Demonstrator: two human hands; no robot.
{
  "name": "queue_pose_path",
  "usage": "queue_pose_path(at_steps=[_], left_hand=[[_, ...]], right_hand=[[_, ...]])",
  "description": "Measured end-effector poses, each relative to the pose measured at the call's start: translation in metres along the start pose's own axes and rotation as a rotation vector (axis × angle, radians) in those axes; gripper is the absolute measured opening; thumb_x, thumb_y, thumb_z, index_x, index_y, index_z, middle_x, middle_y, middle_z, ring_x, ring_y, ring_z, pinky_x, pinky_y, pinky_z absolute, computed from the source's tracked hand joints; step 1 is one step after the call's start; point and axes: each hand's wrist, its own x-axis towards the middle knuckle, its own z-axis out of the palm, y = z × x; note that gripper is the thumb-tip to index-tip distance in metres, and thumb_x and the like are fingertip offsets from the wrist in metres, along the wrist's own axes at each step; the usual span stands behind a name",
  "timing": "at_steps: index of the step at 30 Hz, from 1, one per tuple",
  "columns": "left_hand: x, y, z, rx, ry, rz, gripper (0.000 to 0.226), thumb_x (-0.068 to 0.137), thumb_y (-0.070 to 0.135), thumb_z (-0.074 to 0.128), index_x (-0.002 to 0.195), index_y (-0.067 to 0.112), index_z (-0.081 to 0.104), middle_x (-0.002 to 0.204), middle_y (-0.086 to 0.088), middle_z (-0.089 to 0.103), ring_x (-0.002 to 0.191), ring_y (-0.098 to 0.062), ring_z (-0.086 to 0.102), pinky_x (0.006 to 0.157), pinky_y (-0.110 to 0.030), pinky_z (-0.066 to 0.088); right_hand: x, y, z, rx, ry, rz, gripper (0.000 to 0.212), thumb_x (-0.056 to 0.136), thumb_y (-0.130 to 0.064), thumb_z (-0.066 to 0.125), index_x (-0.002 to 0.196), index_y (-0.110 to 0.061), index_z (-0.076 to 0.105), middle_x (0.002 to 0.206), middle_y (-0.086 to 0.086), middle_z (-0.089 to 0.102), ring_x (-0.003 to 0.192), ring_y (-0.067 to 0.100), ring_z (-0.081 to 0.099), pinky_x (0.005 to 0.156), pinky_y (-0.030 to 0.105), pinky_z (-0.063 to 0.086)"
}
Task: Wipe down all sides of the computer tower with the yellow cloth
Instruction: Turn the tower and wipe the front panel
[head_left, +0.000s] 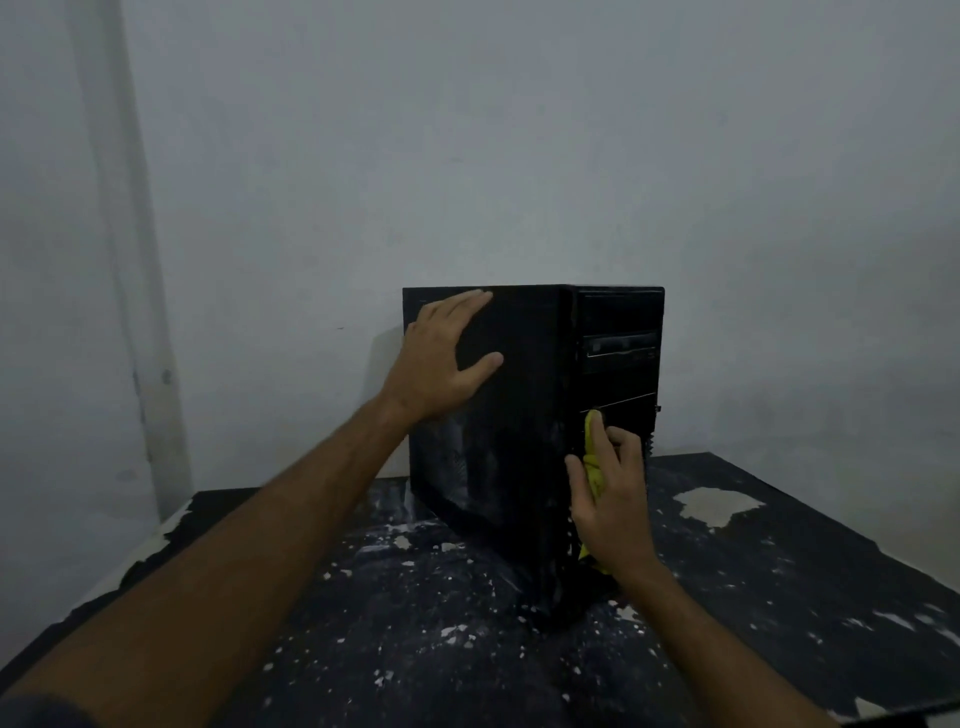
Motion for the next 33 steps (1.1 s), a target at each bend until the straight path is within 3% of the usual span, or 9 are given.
queue_pose_path(at_steps=[6, 13, 16, 21, 23, 27, 30, 31, 33], left_hand=[[-0.023, -0.028, 0.003, -0.014, -0.009, -0.115, 0.057, 0.088, 0.045, 0.065, 0.139, 0.020, 0.060, 0.145, -0.001, 0.055, 0.134, -0.019, 0.043, 0.111, -0.030, 0.029], [-0.039, -0.022, 0.040, -0.097, -0.079, -0.146, 0.043, 0.090, 0.041, 0.064, 0.128, 0.021, 0.064, 0.126, 0.004, 0.058, 0.119, -0.014, 0.046, 0.100, -0.031, 0.039], [-0.051, -0.025, 0.051, -0.103, -0.118, -0.165, 0.040, 0.089, 0.042, 0.063, 0.124, 0.022, 0.066, 0.124, 0.005, 0.058, 0.116, -0.013, 0.047, 0.098, -0.029, 0.040], [-0.076, -0.042, 0.060, -0.092, -0.166, -0.249, 0.038, 0.087, 0.045, 0.063, 0.120, 0.025, 0.067, 0.119, 0.008, 0.056, 0.115, -0.014, 0.048, 0.098, -0.031, 0.041], [-0.085, -0.046, 0.064, -0.083, -0.182, -0.271, 0.040, 0.086, 0.046, 0.063, 0.119, 0.024, 0.068, 0.119, 0.007, 0.057, 0.115, -0.015, 0.048, 0.099, -0.031, 0.040], [-0.107, -0.048, 0.073, -0.099, -0.226, -0.288, 0.039, 0.086, 0.046, 0.062, 0.117, 0.025, 0.069, 0.119, 0.007, 0.057, 0.115, -0.014, 0.048, 0.099, -0.030, 0.038], [-0.124, -0.052, 0.084, -0.111, -0.266, -0.308, 0.040, 0.086, 0.050, 0.061, 0.117, 0.027, 0.069, 0.117, 0.008, 0.058, 0.113, -0.015, 0.051, 0.098, -0.032, 0.043], [-0.129, -0.052, 0.089, -0.116, -0.288, -0.323, 0.039, 0.086, 0.050, 0.061, 0.117, 0.027, 0.069, 0.115, 0.009, 0.058, 0.111, -0.014, 0.052, 0.097, -0.033, 0.044], [-0.135, -0.050, 0.099, -0.148, -0.314, -0.374, 0.030, 0.088, 0.050, 0.063, 0.111, 0.030, 0.069, 0.105, 0.013, 0.061, 0.099, -0.009, 0.057, 0.091, -0.035, 0.046]], right_hand=[[0.016, 0.021, -0.029, -0.063, 0.156, 0.004, 0.045, 0.102, -0.014, 0.057, 0.146, -0.006, 0.052, 0.115, -0.001, 0.044, 0.101, 0.017, 0.049, 0.085, 0.035, 0.051], [0.128, -0.032, -0.051, -0.211, 0.205, -0.412, 0.026, 0.099, -0.007, 0.065, 0.122, 0.003, 0.062, 0.120, 0.020, 0.058, 0.112, 0.029, 0.053, 0.102, 0.034, 0.045], [0.172, -0.036, -0.043, -0.556, 0.016, -0.601, 0.025, 0.099, -0.013, 0.061, 0.121, 0.000, 0.062, 0.127, 0.021, 0.058, 0.118, 0.039, 0.055, 0.104, 0.049, 0.044], [0.144, -0.017, -0.011, -1.135, -0.396, -0.701, 0.063, 0.103, -0.032, 0.035, 0.148, 0.012, 0.037, 0.158, 0.035, 0.028, 0.149, 0.051, 0.022, 0.124, 0.060, 0.010], [0.098, 0.003, 0.004, -1.166, -0.564, -0.748, 0.069, 0.100, -0.029, 0.026, 0.152, 0.016, 0.023, 0.160, 0.038, 0.016, 0.151, 0.051, 0.012, 0.125, 0.059, 0.005], [0.001, 0.045, 0.020, -1.230, -0.860, -0.923, 0.063, 0.093, -0.020, 0.022, 0.138, 0.013, 0.053, 0.149, 0.034, 0.044, 0.140, 0.050, 0.039, 0.124, 0.060, 0.001], [-0.032, 0.063, 0.028, -1.179, -1.171, -1.083, 0.060, 0.100, -0.022, 0.021, 0.145, 0.008, 0.048, 0.156, 0.031, 0.036, 0.147, 0.047, 0.031, 0.118, 0.058, -0.008], [-0.029, 0.064, 0.028, -1.149, -1.203, -1.089, 0.056, 0.101, -0.024, 0.028, 0.145, 0.004, 0.050, 0.155, 0.029, 0.039, 0.148, 0.045, 0.032, 0.116, 0.057, -0.008], [-0.002, 0.051, 0.030, -1.112, -1.033, -1.049, 0.049, 0.097, -0.024, 0.042, 0.137, -0.004, 0.060, 0.148, 0.024, 0.051, 0.142, 0.041, 0.043, 0.118, 0.056, 0.002]])
